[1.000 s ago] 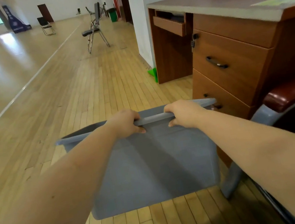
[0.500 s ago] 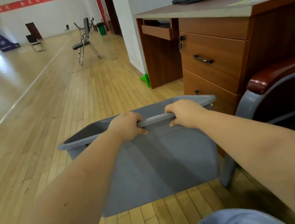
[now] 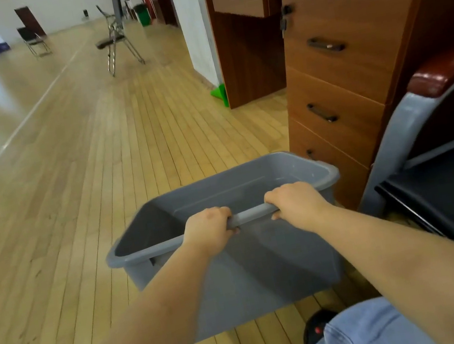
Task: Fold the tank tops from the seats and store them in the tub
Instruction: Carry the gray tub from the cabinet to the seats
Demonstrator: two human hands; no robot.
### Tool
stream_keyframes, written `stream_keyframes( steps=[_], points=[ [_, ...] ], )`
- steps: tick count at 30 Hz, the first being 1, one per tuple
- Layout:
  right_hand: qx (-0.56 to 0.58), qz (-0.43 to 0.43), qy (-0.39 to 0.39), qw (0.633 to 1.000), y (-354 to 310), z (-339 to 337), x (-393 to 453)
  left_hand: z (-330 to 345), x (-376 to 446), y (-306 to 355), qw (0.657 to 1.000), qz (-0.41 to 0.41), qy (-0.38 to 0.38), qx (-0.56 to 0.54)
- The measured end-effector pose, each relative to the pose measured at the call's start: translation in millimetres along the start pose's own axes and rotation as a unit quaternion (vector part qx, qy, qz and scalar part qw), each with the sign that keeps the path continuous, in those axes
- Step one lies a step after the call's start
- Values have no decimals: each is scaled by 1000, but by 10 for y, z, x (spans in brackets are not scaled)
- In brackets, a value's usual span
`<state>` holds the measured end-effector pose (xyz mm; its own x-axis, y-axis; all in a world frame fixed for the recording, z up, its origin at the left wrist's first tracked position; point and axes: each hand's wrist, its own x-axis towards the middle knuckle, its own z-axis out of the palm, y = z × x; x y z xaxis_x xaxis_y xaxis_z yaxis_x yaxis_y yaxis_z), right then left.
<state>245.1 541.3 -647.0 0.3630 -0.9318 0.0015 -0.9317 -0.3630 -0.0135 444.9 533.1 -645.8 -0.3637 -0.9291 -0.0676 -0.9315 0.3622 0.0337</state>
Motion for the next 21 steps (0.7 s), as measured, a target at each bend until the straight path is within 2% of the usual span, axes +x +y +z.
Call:
stream_keyframes(
  steps=[7, 14, 21],
  points=[
    [0, 17, -44, 999, -24, 440, 104, 513, 160, -97, 1000, -6, -19, -4],
    [29, 55, -48, 997, 55, 726, 150, 881, 284, -71, 999, -4, -15, -43],
    [65, 71, -205, 974, 76, 973, -6, 1287, 110, 114, 994, -16, -74, -83]
  ],
)
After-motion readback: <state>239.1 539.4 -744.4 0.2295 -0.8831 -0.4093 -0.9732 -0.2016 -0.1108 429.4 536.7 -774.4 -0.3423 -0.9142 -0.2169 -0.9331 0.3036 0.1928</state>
